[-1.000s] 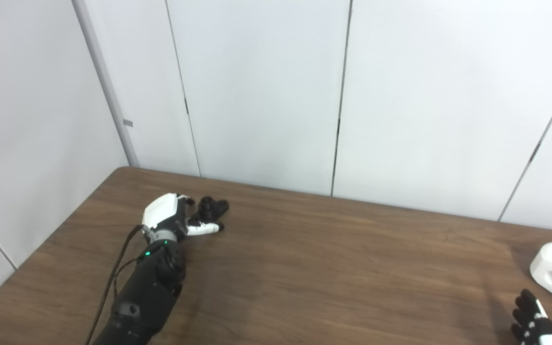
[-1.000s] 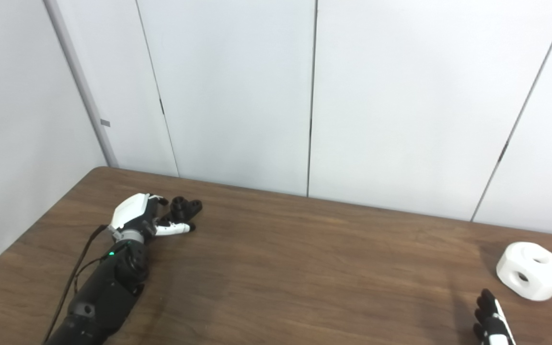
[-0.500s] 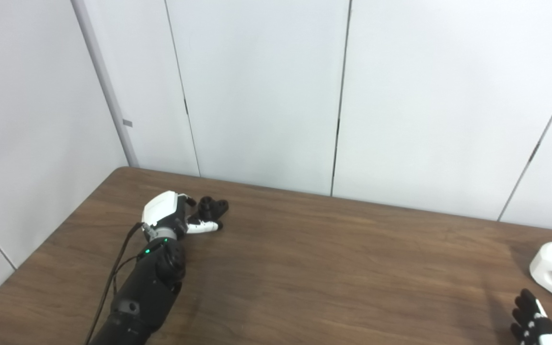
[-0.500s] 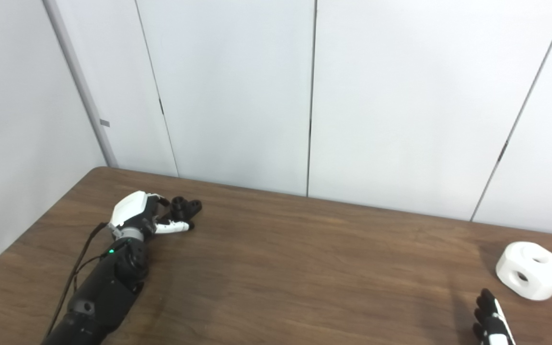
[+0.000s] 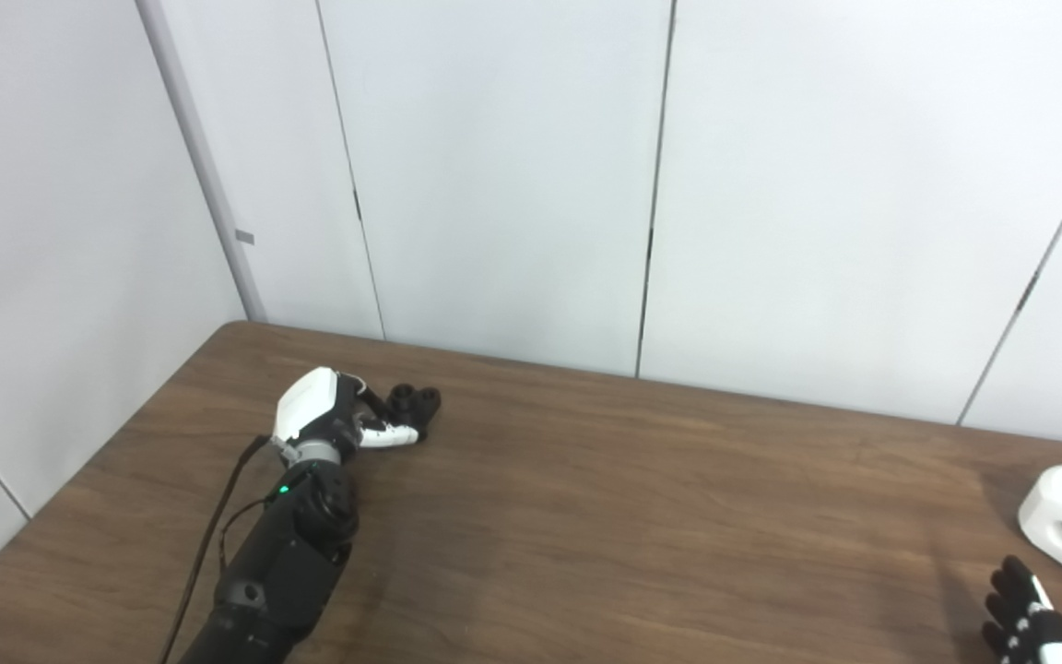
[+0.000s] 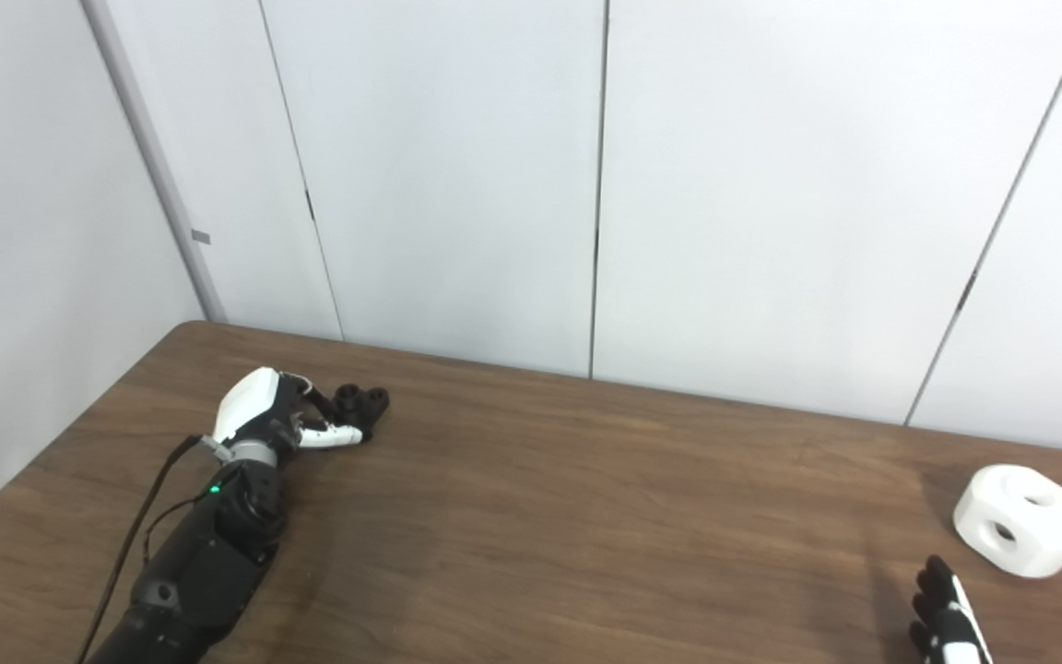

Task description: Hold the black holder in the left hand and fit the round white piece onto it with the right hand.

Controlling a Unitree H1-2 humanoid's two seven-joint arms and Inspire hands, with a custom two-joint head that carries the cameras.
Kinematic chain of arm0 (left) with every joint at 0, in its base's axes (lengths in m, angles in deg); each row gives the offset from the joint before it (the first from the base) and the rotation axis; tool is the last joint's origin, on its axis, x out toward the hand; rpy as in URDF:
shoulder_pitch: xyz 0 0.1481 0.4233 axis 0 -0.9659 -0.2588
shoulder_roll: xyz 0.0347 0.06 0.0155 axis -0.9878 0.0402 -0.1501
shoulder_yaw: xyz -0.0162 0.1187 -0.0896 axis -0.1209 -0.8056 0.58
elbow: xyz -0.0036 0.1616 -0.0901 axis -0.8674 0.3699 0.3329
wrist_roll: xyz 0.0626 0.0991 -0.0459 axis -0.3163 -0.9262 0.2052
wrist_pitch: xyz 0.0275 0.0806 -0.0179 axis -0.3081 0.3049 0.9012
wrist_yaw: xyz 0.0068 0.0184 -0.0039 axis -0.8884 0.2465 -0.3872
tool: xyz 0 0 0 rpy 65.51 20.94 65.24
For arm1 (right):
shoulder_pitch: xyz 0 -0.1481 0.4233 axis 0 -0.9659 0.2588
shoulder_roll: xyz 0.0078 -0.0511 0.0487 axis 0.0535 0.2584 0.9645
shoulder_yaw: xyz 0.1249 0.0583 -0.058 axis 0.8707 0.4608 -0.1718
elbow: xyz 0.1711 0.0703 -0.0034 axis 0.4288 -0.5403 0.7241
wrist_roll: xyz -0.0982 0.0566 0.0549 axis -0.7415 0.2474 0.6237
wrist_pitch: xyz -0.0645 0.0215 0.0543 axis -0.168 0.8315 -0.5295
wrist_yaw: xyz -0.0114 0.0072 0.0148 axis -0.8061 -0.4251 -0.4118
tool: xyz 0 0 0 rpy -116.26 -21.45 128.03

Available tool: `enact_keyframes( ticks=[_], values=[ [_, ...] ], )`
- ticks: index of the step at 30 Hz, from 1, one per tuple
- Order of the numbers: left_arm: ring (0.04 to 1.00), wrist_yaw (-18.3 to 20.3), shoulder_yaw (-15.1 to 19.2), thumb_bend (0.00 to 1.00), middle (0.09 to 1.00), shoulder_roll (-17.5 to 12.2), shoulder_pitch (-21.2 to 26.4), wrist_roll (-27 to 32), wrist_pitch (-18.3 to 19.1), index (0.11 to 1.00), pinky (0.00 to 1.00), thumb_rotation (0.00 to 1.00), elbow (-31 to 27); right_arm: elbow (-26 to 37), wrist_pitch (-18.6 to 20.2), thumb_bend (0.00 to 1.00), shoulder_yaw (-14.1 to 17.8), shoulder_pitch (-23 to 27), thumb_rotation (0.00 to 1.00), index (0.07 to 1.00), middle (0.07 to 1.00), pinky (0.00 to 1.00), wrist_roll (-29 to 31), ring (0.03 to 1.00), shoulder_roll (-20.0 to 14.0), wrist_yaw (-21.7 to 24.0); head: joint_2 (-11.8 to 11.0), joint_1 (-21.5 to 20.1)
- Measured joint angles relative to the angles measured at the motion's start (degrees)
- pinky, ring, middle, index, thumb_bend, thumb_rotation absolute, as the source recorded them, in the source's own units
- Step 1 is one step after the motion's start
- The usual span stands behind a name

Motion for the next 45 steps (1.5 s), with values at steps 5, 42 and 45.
enact_keyframes(
  ticks=[5, 42, 45],
  values=[
    [0.943, -0.2, -0.4, 0.52, 0.821, -0.3, 0.0, 0.1, -0.6, 0.484, 1.00, 0.04, 0.4, 0.0, 0.0, 0.53, 0.1, 0.0, 1.00, 1.000, 1.000, 1.00, 0.2, 1.000, 0.0, 0.0, 0.1, -0.1],
    [0.897, 5.6, -9.1, 0.52, 0.789, -0.9, -8.4, -2.1, -2.9, 0.485, 1.00, 0.04, -16.4, 0.0, 0.0, 0.56, -0.8, 0.2, 1.00, 1.000, 1.000, 1.00, -2.4, 1.000, 0.8, -0.9, 1.7, -5.0],
    [0.902, 5.9, -10.4, 0.52, 0.794, 0.0, -9.3, -2.7, -2.9, 0.485, 1.00, 0.04, -18.5, -0.1, -0.2, 0.57, -0.9, 0.3, 1.00, 1.000, 1.000, 1.00, -2.7, 1.000, 0.9, -0.9, 1.9, -5.9]
  ],
)
